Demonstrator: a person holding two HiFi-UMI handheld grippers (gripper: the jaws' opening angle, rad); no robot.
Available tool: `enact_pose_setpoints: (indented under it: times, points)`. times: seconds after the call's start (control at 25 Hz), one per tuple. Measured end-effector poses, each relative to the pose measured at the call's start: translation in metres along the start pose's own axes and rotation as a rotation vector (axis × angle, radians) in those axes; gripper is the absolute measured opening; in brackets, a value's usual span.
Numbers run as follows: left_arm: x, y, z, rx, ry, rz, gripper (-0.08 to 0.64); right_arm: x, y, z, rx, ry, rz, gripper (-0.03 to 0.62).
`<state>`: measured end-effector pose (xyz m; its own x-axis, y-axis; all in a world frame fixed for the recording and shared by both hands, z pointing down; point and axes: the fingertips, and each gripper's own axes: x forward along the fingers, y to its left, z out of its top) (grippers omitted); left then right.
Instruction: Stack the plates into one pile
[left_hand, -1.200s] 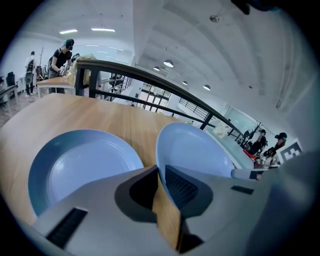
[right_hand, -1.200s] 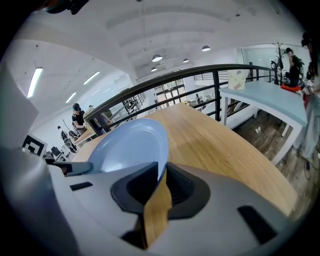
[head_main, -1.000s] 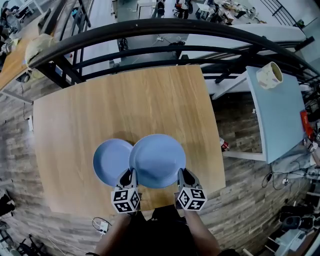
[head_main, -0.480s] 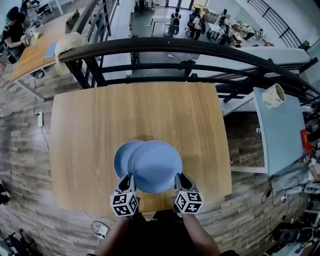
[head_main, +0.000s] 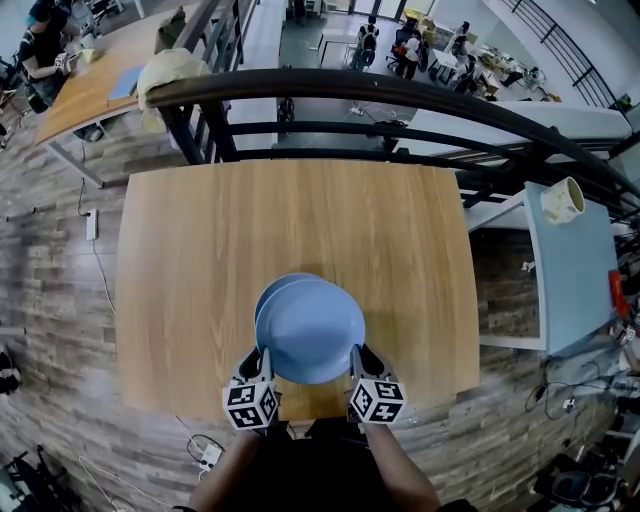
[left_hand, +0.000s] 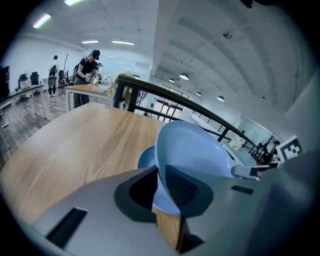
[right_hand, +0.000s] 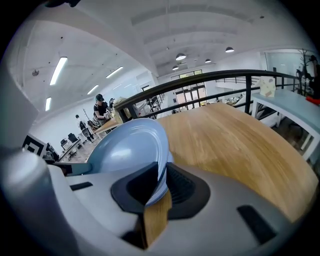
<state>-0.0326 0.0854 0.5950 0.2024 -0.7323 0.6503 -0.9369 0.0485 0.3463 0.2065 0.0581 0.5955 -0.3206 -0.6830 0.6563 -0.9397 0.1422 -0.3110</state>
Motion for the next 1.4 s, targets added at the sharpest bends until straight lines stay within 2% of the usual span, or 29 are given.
enact_pose_setpoints:
  times: [0.28, 0.88, 1.4]
  points:
    - [0.002, 0.022, -0.017, -0.010, 0.032, 0.005, 0.061, 0.009, 0.010, -0.025, 0.004, 0.039, -0.015, 0.067]
    - [0.013, 0.030, -0.053, -0.042, 0.094, 0.008, 0.061, 0.016, -0.002, -0.057, 0.010, 0.111, -0.046, 0.067]
    - [0.017, 0.032, -0.055, -0.045, 0.110, 0.028, 0.063, 0.024, -0.005, -0.063, 0.009, 0.147, -0.043, 0.067]
